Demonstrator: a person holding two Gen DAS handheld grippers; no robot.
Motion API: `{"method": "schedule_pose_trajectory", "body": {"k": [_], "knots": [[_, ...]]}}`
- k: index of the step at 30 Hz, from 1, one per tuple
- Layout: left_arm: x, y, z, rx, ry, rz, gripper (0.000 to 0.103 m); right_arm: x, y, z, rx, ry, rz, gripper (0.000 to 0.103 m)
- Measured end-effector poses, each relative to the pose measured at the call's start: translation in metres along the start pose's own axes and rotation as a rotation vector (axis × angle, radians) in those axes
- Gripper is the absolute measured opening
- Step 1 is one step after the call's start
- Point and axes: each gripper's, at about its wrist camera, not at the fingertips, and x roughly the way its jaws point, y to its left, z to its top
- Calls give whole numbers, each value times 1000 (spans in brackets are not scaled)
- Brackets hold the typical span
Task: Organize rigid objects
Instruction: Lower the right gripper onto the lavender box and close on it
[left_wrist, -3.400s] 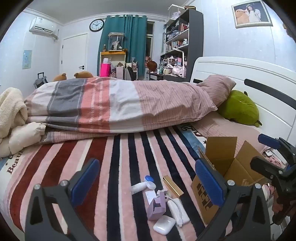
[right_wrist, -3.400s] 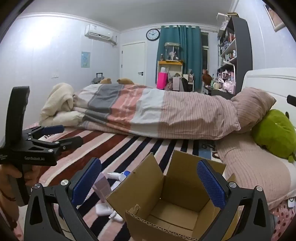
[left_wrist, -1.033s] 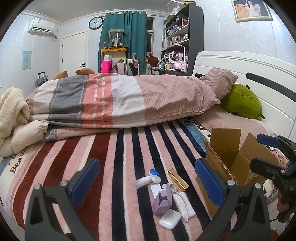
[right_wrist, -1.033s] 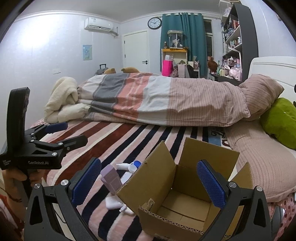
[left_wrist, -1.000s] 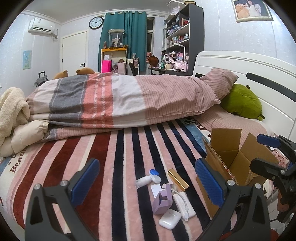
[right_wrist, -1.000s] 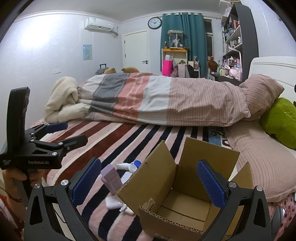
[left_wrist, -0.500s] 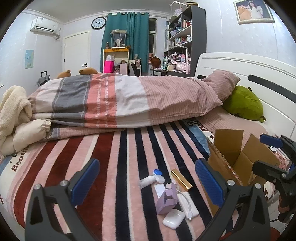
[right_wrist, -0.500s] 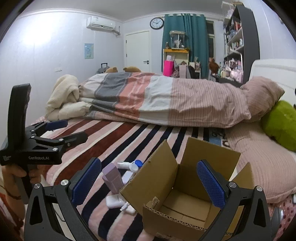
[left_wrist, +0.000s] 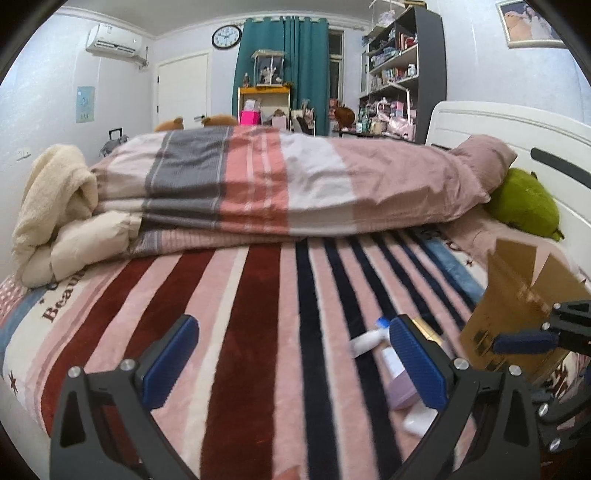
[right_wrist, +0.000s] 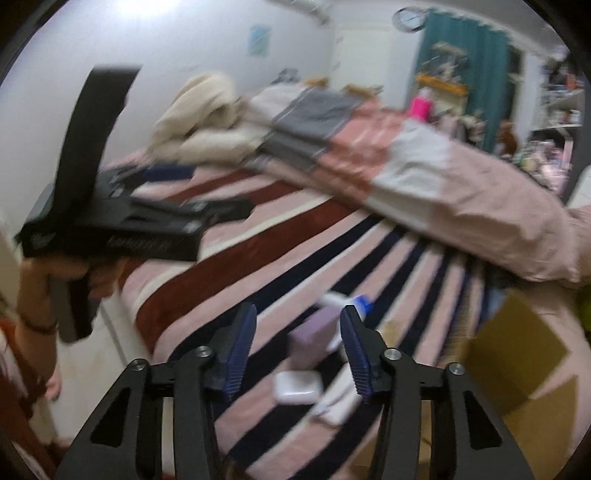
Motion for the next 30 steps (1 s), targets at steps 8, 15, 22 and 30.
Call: {"method": "schedule_pose_trajectory", "body": {"k": [8, 15, 22, 30], "knots": [[31, 21, -31, -38, 86, -62, 103, 78, -5, -23, 62, 283, -11, 42], [30, 31, -35, -38, 33, -38, 103, 108, -12, -15, 75, 235, 77, 42], [29, 40, -37, -34, 12, -30, 102, 137, -9, -12, 13, 239, 95, 56], [32, 39, -38, -8, 82, -99, 102, 178, -15, -20, -39, 315, 181, 52]]}}
